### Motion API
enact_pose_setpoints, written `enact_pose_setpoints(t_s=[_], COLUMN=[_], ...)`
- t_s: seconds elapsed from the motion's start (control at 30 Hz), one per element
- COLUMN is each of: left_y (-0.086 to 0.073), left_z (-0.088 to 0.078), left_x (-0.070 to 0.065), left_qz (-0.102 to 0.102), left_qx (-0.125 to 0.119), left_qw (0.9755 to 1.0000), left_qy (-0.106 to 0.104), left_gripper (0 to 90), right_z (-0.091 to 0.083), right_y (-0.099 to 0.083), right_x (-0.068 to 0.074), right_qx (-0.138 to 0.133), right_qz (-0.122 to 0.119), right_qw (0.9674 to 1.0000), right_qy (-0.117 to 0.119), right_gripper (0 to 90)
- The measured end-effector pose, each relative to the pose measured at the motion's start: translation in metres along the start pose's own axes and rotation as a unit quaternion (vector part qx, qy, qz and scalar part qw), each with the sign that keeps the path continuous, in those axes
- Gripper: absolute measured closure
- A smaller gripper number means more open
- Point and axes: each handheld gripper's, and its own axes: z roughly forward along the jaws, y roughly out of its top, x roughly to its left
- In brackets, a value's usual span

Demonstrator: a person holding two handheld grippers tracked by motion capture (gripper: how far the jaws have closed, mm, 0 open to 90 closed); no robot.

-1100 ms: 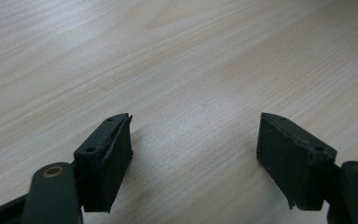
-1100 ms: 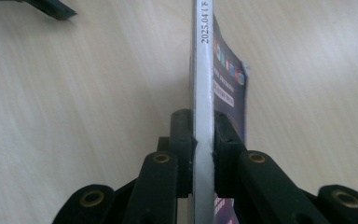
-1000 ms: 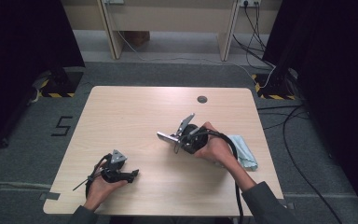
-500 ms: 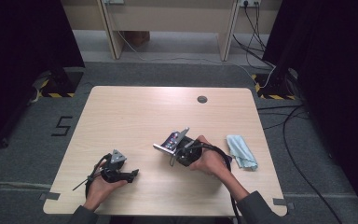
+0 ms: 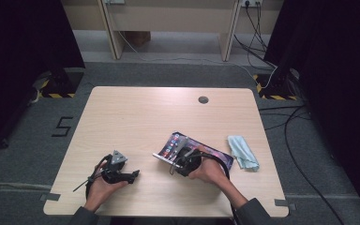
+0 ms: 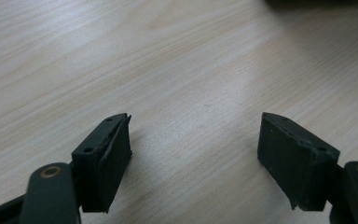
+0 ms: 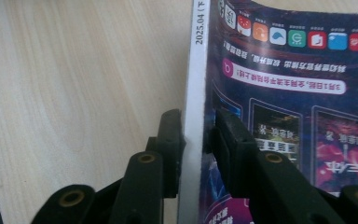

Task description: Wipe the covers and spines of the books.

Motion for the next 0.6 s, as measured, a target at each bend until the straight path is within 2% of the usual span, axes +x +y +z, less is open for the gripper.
enact_pose_setpoints(t_s=[0.13,0.27,0.43,0.5,0.53,0.57,0.6], left_y=[-0.001,-0.001,0.0,0.0,0.0,-0.001,-0.001], left_z=[-0.001,-0.001,-0.001,-0.001,-0.001,-0.001,-0.001], left_x=[0.0,0.0,0.0,0.0,0.0,0.001,0.001], left_qz=[0.0,0.0,0.0,0.0,0.0,-0.001,-0.001], left_qx=[0.001,0.0,0.002,0.002,0.002,0.0,0.0], left_qw=[1.0,1.0,1.0,1.0,1.0,1.0,1.0], left_qy=[0.001,0.001,0.001,0.001,0.001,0.001,0.001], left_gripper=[24.4,24.4,24.4,24.4,24.4,24.4,24.5], right_z=[0.009,0.013,0.012,0.011,0.011,0.008,0.005], right_y=[-0.01,-0.016,-0.023,-0.027,-0.027,-0.03,-0.032], right_x=[0.003,0.004,0.004,0.003,0.003,0.001,0.001], right_qx=[-0.012,-0.009,-0.027,-0.038,-0.038,-0.065,-0.067], right_qz=[0.018,0.021,0.04,0.053,0.053,0.067,0.072], right_qw=[0.9995,0.9995,0.9981,0.9963,0.9963,0.9932,0.9934], right_qy=[0.025,0.023,0.037,0.056,0.056,0.07,0.06], right_gripper=[66.4,62.7,58.7,57.7,57.7,58.7,58.7])
